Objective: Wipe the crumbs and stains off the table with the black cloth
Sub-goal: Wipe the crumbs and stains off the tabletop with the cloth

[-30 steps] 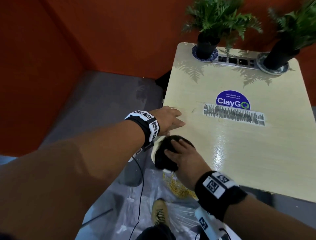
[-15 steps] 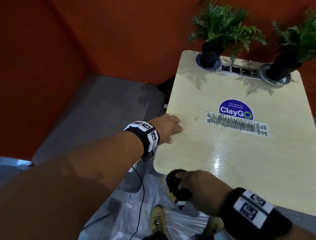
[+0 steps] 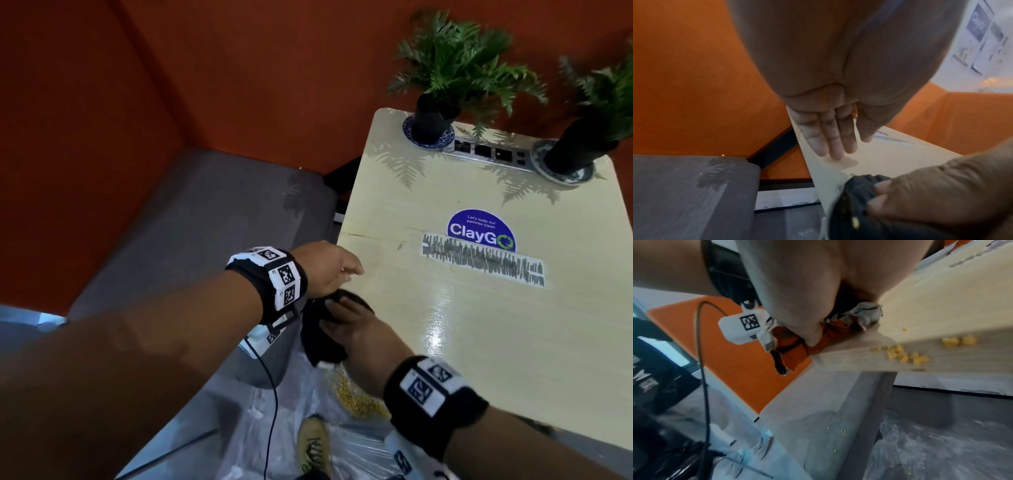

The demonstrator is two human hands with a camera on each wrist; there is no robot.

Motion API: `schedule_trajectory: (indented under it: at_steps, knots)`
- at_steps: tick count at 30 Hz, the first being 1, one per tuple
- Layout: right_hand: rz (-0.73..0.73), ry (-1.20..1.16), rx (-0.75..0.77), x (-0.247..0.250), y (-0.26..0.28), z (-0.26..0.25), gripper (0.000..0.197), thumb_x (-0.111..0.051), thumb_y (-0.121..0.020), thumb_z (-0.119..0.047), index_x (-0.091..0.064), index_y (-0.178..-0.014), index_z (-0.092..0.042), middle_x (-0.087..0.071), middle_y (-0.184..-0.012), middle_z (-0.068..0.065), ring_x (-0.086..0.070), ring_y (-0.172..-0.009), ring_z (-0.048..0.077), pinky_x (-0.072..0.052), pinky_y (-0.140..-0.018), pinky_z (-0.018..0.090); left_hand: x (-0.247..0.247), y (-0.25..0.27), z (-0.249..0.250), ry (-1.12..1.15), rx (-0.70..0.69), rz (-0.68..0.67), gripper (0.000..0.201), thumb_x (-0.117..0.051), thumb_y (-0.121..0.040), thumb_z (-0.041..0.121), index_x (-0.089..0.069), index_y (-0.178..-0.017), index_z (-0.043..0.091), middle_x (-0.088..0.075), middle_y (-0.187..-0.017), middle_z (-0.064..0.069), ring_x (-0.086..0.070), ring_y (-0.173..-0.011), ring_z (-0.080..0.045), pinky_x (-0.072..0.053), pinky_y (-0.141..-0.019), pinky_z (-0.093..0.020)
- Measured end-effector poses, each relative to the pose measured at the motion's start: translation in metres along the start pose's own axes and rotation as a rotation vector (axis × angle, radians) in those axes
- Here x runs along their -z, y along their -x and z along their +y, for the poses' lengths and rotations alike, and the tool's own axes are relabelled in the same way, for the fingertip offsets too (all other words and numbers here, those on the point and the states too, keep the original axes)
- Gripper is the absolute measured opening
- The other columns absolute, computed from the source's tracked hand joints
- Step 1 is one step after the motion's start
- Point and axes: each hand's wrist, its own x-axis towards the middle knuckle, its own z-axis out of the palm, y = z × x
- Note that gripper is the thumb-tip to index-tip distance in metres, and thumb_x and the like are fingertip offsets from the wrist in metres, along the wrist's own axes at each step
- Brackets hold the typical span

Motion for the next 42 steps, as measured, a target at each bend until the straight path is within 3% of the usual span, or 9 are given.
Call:
schedule_trajectory:
  at_steps: [6,10,13,16,20,24,27,32,42]
  knots:
    - [-0.170,-0.120,0.186,-0.008,0.031,-0.013,0.032,-0.072,-0.066,-0.014,-0.077,-0.097,-0.022,-0.066,-0.127,0.004,-0.061,-0.119,0.026,-0.049,-0.102,0.041,-0.030,0.032,0.007,0.028,-0.088,-0.089,0.032,-0.052,-0.094,0.024,-0.063,-0.125,0.023,-0.065,-0.124,0.001,-0.062,-0.112,-0.018,-0.049,-0.098,-0.034]
    - [-0.144,-0.486,0.128,0.036,0.021,-0.011,0.032,-0.059,-0.076,-0.003,-0.075,-0.094,-0.023,-0.072,-0.111,-0.006,-0.066,-0.103,0.012,-0.052,-0.090,0.031,-0.030,0.060,0.012,0.721,0.115,-0.192,0.053,-0.061,-0.079,0.050,-0.053,-0.130,0.037,-0.061,-0.129,0.008,-0.058,-0.118,-0.009,-0.048,-0.102,-0.031]
    - [0.030,-0.651,0.003,0.068,-0.004,-0.002,0.019,-0.071,-0.073,-0.006,-0.076,-0.087,-0.019,-0.070,-0.091,-0.017,-0.066,-0.087,-0.001,-0.054,-0.077,0.021,-0.022,0.067,0.020,1.030,0.034,-0.251,0.067,-0.071,-0.078,0.024,-0.041,-0.137,0.031,-0.052,-0.137,0.006,-0.050,-0.129,-0.008,-0.043,-0.106,-0.026]
    - [0.039,-0.736,-0.218,0.089,-0.028,0.011,0.026,-0.072,-0.070,0.007,-0.074,-0.088,-0.011,-0.071,-0.082,-0.010,-0.068,-0.071,0.010,-0.058,-0.066,0.030,-0.013,0.059,0.014,0.829,0.024,-0.181,0.074,-0.072,-0.075,0.006,-0.038,-0.139,0.023,-0.056,-0.132,0.002,-0.056,-0.121,-0.013,-0.050,-0.101,-0.034]
    - [-0.039,-0.676,-0.339,0.107,-0.033,0.050,0.052,-0.080,-0.076,-0.016,-0.062,-0.124,-0.022,-0.064,-0.120,-0.001,-0.059,-0.111,0.014,-0.047,-0.080,0.011,0.016,0.039,-0.010,0.718,0.227,-0.022,0.048,-0.052,-0.086,-0.002,-0.054,-0.124,0.026,-0.070,-0.106,-0.015,-0.065,-0.082,-0.025,-0.055,-0.070,-0.039]
    - [-0.359,-0.089,-0.448,0.094,-0.022,0.065,0.065,-0.064,-0.085,-0.046,-0.038,-0.144,-0.037,-0.024,-0.158,0.001,-0.036,-0.137,0.021,-0.033,-0.109,0.032,0.034,0.009,-0.023,0.222,0.276,0.239,0.046,-0.048,-0.090,0.005,-0.054,-0.130,0.028,-0.064,-0.124,-0.011,-0.061,-0.108,-0.029,-0.050,-0.092,-0.038]
    - [-0.438,-0.032,-0.454,0.083,-0.017,0.057,0.065,-0.057,-0.089,-0.045,-0.030,-0.147,-0.039,0.000,-0.163,0.003,-0.021,-0.146,0.023,-0.027,-0.115,0.035,0.015,-0.013,-0.016,0.127,0.251,0.077,0.053,-0.049,-0.092,0.010,-0.045,-0.141,0.029,-0.048,-0.141,-0.011,-0.048,-0.127,-0.032,-0.042,-0.104,-0.035]
    - [-0.451,-0.043,-0.472,0.075,-0.011,0.056,0.067,-0.050,-0.090,-0.026,-0.021,-0.149,-0.041,0.008,-0.163,0.003,-0.003,-0.149,0.021,-0.020,-0.119,0.036,-0.041,0.002,-0.011,0.224,0.286,0.191,0.057,-0.063,-0.089,0.017,-0.045,-0.142,0.028,-0.036,-0.151,-0.006,-0.039,-0.137,-0.026,-0.026,-0.110,-0.021]
    - [-0.521,0.019,-0.379,0.071,0.006,0.054,0.068,-0.041,-0.093,-0.013,-0.016,-0.151,-0.038,0.012,-0.162,-0.001,0.004,-0.149,0.021,-0.022,-0.119,0.042,-0.118,0.082,0.034,0.410,0.515,0.372,0.064,-0.064,-0.081,0.018,-0.046,-0.141,0.034,-0.036,-0.149,-0.002,-0.042,-0.133,-0.022,-0.033,-0.113,-0.026]
